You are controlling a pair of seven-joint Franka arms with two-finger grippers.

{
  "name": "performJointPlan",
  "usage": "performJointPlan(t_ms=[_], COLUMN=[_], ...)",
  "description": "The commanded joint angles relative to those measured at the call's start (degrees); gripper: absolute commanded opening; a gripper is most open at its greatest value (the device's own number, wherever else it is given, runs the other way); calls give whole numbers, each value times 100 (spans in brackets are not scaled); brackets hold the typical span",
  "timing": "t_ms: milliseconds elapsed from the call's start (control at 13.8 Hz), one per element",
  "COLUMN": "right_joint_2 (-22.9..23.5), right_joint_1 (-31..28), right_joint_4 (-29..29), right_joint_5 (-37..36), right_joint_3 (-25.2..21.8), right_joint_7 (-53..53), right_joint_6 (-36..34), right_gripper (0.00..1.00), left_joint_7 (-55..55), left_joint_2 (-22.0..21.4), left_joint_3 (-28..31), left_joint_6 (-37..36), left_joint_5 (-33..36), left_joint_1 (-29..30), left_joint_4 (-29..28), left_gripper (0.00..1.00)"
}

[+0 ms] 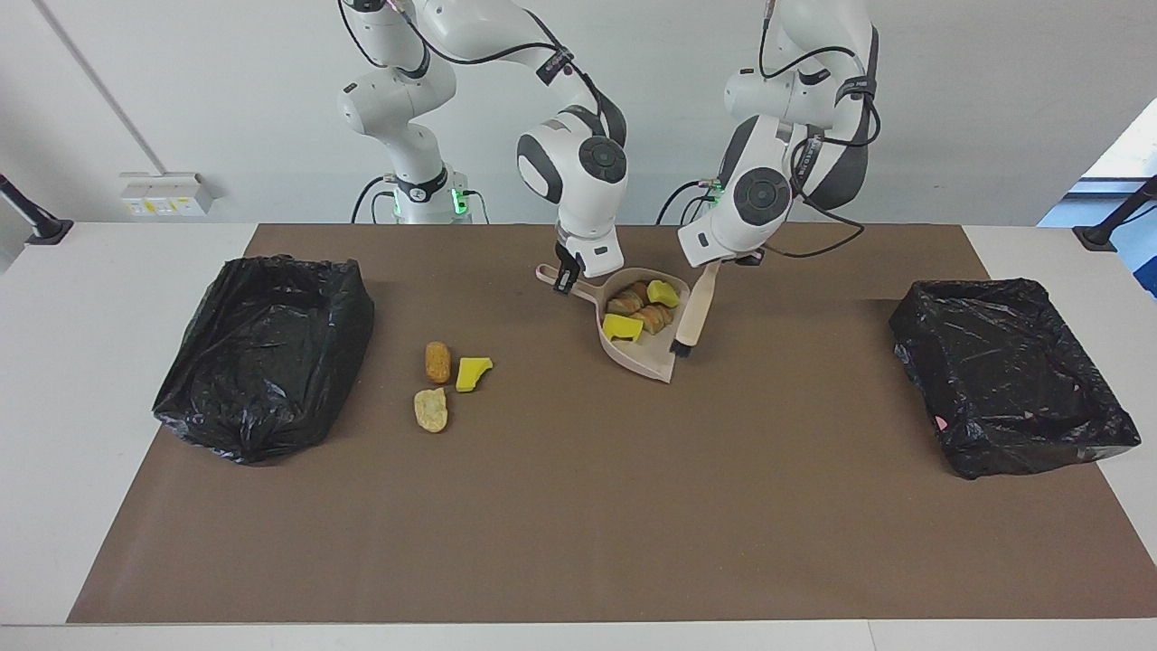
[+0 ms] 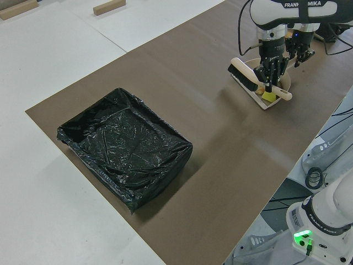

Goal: Sweep and dump trash in bin
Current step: 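Push the remaining pieces into the dustpan with the brush, then carry the loaded dustpan to the bin with the right gripper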

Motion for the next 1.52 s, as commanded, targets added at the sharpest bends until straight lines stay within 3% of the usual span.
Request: performJointPlan(t_ms=[0, 289, 506, 651, 1229, 1446], right_joint_2=[-217, -612, -876, -885, -868, -798], right_joint_1=[-175, -579, -1202, -1589, -3512, -4418], right_joint_4=[-58, -15, 327, 635, 1357, 1436], right_joint_5=[107, 107, 116, 238, 520, 433], right_joint_3=[23, 23, 23, 14, -56, -65], right_joint_7=[-142, -221, -607, -967, -2811, -3682], right_joint_6=[25, -132, -729, -1081, -1803, -1742], right_gripper=[0, 0, 0, 0, 0, 0], left_joint_7=[-326, -1397, -1891, -1900, -2559, -2850], left_joint_2=[-494, -608, -811, -1003, -1452, -1900], left_joint_3=[5, -57, -145, -197, -1794, -2472], left_joint_6=[-181, -217, -147, -120, 880, 1523], left_joint_5=[62, 62, -61, -498, -1659, -2178], left_joint_1=[220, 133, -112, -192, -184, -184], left_joint_4=[-7, -76, -322, -550, -1605, -2141], left_gripper=[0, 0, 0, 0, 0, 0])
